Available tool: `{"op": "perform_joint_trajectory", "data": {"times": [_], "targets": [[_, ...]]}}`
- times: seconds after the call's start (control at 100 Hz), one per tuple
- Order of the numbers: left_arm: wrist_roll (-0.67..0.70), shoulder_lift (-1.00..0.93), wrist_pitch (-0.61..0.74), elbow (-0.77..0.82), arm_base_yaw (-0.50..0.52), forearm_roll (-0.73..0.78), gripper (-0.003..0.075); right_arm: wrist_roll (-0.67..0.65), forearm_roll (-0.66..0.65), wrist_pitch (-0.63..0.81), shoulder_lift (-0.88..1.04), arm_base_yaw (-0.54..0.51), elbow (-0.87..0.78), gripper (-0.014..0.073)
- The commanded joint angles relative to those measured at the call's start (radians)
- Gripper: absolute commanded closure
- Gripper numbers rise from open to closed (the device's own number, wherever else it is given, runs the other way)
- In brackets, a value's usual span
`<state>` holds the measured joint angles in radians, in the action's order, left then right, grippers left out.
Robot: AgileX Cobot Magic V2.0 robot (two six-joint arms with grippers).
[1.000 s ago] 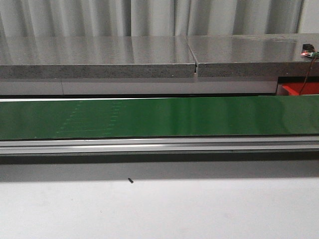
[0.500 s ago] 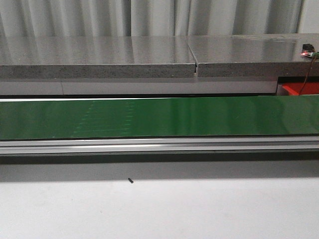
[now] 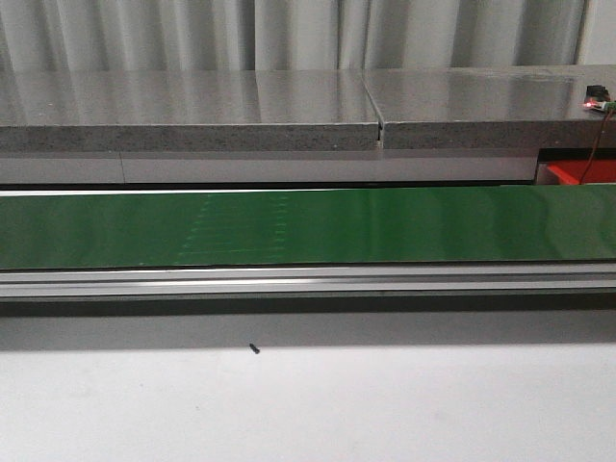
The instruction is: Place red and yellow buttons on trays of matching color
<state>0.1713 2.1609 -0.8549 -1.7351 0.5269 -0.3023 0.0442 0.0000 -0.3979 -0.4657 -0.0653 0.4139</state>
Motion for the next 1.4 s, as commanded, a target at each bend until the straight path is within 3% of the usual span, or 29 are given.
{"op": "perform_joint_trajectory", "data": {"times": [0.0, 0.4, 0.64, 0.96, 1.19, 1.39], "targets": [[-0.033, -0.105, 0.004, -0.033, 0.009, -0.024, 0.0603, 0.008, 0.000, 0.070, 0.001, -0.001, 0.025, 0.0661], [-0.082, -0.341, -0.076, -0.031, 0.019, 0.012, 0.0607, 0.008, 0.000, 0.070, 0.001, -0.001, 0.025, 0.0661], [-0.093, -0.496, -0.104, 0.005, -0.036, 0.047, 0.0607, 0.008, 0.000, 0.070, 0.001, -0.001, 0.025, 0.0661], [-0.095, -0.685, -0.072, 0.234, -0.136, 0.049, 0.0607, 0.008, 0.000, 0.070, 0.001, -0.001, 0.025, 0.0661], [-0.095, -0.709, -0.043, 0.402, -0.186, 0.048, 0.0607, 0.008, 0.000, 0.070, 0.001, -0.001, 0.025, 0.0661], [-0.095, -0.709, 0.071, 0.519, -0.249, 0.041, 0.0607, 0.008, 0.000, 0.070, 0.001, -0.001, 0.025, 0.0661]]}}
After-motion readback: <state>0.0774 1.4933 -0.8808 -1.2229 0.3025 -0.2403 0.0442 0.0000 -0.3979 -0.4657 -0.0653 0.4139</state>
